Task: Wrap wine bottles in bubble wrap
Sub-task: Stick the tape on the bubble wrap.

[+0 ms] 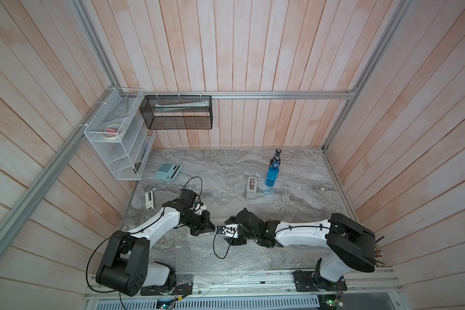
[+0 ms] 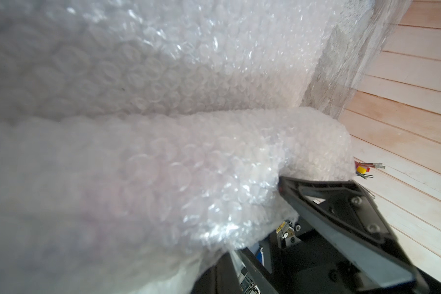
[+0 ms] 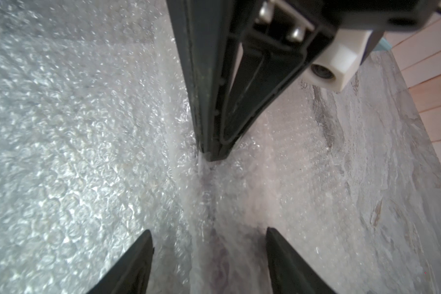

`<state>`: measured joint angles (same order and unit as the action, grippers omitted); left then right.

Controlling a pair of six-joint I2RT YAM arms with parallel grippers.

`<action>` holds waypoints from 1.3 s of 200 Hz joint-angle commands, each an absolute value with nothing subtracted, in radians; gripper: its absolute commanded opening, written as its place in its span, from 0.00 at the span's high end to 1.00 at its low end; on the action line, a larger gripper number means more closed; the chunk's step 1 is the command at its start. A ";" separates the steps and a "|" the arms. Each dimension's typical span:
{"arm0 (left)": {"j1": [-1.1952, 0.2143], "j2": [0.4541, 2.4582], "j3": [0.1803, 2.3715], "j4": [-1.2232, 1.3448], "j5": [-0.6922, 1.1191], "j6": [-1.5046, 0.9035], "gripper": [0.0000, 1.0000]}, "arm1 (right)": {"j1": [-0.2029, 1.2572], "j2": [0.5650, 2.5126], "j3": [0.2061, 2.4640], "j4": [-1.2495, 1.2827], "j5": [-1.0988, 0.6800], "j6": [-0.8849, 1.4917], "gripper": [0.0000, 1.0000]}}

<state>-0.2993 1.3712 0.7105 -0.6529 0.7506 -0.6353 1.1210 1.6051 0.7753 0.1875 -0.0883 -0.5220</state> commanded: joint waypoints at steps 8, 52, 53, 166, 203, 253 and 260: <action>-0.289 1.382 0.691 -0.626 0.736 -0.617 1.00 | 1.074 1.544 0.826 0.151 -0.250 -0.440 0.25; -0.283 1.384 0.687 -0.618 0.739 -0.618 1.00 | 0.999 1.523 0.841 0.242 -0.387 -0.278 0.24; -0.283 1.385 0.687 -0.618 0.739 -0.618 1.00 | 0.998 1.524 0.842 0.243 -0.389 -0.275 0.24; -0.282 1.391 0.687 -0.625 0.730 -0.612 1.00 | 0.935 1.775 0.998 0.211 -0.505 -0.182 0.34; -0.282 1.395 0.692 -0.628 0.730 -0.608 1.00 | 0.933 1.783 0.991 0.216 -0.543 -0.189 0.35; -0.280 1.399 0.693 -0.635 0.729 -0.601 1.00 | 0.934 1.805 0.995 0.189 -0.529 -0.220 0.33; -0.279 1.399 0.695 -0.635 0.730 -0.601 1.00 | 0.935 1.811 1.002 0.181 -0.525 -0.224 0.33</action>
<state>-0.2878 1.3830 0.7017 -0.6323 0.7547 -0.6205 0.9360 1.7775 0.9817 0.2230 -0.5220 -0.2062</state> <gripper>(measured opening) 0.046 0.669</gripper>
